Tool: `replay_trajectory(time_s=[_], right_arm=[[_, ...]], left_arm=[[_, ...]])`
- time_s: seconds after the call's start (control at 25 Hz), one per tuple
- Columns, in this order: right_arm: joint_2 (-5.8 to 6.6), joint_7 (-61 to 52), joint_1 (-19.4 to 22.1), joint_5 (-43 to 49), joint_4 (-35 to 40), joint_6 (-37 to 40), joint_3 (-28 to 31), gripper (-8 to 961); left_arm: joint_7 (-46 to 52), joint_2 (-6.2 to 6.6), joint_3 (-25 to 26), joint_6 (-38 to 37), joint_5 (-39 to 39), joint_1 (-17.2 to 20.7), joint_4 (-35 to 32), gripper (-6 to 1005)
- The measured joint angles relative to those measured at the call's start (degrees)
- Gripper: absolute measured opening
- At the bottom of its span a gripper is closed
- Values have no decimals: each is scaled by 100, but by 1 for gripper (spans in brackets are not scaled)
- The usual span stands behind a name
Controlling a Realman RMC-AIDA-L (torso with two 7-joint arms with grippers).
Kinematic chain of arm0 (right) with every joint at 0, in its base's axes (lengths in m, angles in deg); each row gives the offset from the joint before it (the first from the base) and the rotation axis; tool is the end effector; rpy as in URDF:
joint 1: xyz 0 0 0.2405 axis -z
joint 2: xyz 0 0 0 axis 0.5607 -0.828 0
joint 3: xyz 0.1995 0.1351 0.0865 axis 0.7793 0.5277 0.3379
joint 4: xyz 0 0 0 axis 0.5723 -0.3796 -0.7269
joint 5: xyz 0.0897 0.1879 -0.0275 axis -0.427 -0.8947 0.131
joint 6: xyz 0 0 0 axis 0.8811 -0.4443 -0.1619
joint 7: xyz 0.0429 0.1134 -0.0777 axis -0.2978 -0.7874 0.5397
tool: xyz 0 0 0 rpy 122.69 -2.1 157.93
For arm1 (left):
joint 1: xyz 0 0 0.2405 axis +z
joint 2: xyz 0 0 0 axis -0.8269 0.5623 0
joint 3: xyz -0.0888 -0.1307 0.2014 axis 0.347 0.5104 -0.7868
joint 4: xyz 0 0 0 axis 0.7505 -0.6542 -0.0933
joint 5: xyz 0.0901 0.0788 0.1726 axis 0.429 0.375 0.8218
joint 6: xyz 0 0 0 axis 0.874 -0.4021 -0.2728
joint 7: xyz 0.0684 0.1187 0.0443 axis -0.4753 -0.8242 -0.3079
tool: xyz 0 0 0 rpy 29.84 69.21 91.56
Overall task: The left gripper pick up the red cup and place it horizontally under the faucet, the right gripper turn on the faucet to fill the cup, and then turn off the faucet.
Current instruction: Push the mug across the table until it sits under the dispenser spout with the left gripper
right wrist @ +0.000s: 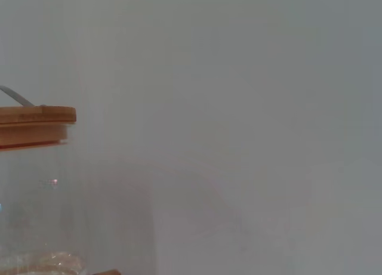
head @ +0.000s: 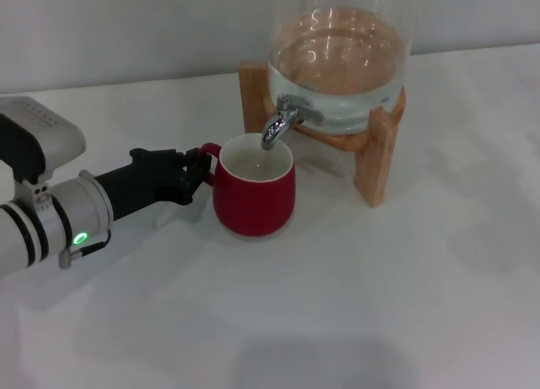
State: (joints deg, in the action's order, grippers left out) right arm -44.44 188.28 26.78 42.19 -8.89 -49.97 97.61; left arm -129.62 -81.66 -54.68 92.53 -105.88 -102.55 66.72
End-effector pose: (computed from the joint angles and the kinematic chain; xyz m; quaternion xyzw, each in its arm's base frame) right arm 0.3713 0.2730 0.1650 -0.7441 0.2571 0.3142 0.5306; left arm -0.2369 0.3904 -0.0922 -0.9168 -0.2336 -0.1946 0.2590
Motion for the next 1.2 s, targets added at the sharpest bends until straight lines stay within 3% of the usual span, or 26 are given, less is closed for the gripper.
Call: replay_trajectory(time_s=[0.4,1.2], right_arm=[[0,0,4,-6,6,5,18,719],[0,49,-28,-6,15,45,12,719]], left_arm=[[233,-10,-559,-379,4,-154,-22,122],[-178,-53,-639,-726,-32,-224,-98,91]])
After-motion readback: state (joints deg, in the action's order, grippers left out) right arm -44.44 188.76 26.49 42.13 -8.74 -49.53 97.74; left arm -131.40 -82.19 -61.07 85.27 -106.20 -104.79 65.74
